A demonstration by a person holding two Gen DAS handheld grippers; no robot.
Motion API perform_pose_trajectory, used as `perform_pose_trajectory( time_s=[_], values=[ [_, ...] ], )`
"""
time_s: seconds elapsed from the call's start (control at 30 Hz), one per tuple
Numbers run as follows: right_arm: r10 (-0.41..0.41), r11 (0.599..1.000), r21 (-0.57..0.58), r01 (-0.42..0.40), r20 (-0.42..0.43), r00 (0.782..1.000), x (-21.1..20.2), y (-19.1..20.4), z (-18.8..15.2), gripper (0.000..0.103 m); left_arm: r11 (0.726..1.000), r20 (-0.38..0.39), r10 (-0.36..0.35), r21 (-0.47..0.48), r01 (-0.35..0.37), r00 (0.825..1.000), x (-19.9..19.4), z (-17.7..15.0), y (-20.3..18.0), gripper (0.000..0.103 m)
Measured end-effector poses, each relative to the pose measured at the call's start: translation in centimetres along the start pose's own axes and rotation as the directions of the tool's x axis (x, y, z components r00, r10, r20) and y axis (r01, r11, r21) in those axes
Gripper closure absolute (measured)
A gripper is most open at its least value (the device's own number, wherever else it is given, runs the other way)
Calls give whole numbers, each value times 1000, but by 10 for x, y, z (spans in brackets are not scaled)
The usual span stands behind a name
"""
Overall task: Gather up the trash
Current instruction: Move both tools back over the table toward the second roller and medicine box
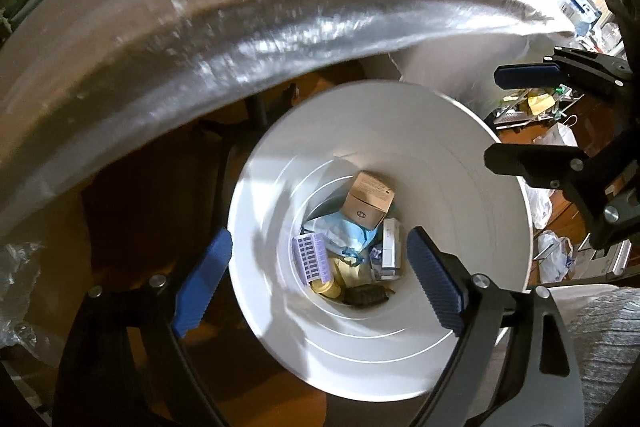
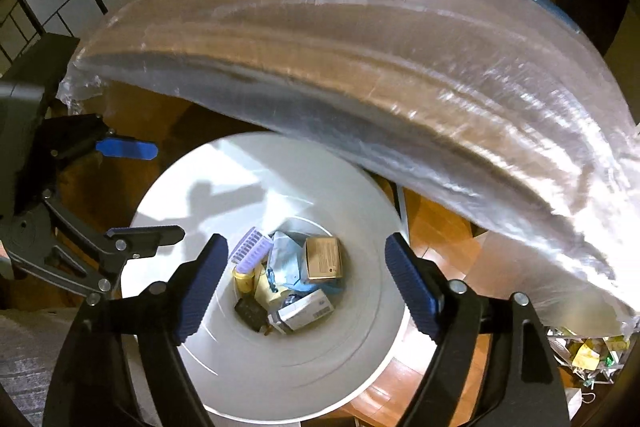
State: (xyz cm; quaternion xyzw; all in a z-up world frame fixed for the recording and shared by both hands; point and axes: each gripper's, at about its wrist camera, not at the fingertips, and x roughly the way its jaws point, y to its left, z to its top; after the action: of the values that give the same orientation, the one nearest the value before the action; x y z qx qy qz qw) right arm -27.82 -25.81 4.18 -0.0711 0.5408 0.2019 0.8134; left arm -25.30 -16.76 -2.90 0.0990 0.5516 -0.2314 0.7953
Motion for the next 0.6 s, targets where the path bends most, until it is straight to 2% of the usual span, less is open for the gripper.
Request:
perform_pose_trajectory(
  time_s=[0.13,0.17,0.27,0.33,0.4,0.5,0.6],
  values=[
    [11,1000,-13,-10,57,998,-25,-7,7,22,1000,47,-15,0,15,999,-27,2,-2,13],
    [14,1000,-20,-13,85,996,-35,-7,9,21,999,78,-34,0,34,996,-43,5,-3,13],
    [-6,999,-30,12,192,981,-68,-12,19,7,997,193,-77,14,75,978,-87,18,-2,13],
    [-45,998,-26,53,254,966,-83,-20,34,4,999,289,-49,14,47,956,-117,36,6,1],
    [-69,997,-19,78,290,955,-87,-29,49,4,1000,358,-5,-4,7,934,-133,58,21,1],
    [-113,992,-12,123,329,938,-84,-50,84,4,999,388,43,-34,-33,921,-134,97,44,1],
    [-111,993,7,115,328,938,-73,-69,122,4,997,398,74,-21,-71,915,-123,138,62,1]
  ],
)
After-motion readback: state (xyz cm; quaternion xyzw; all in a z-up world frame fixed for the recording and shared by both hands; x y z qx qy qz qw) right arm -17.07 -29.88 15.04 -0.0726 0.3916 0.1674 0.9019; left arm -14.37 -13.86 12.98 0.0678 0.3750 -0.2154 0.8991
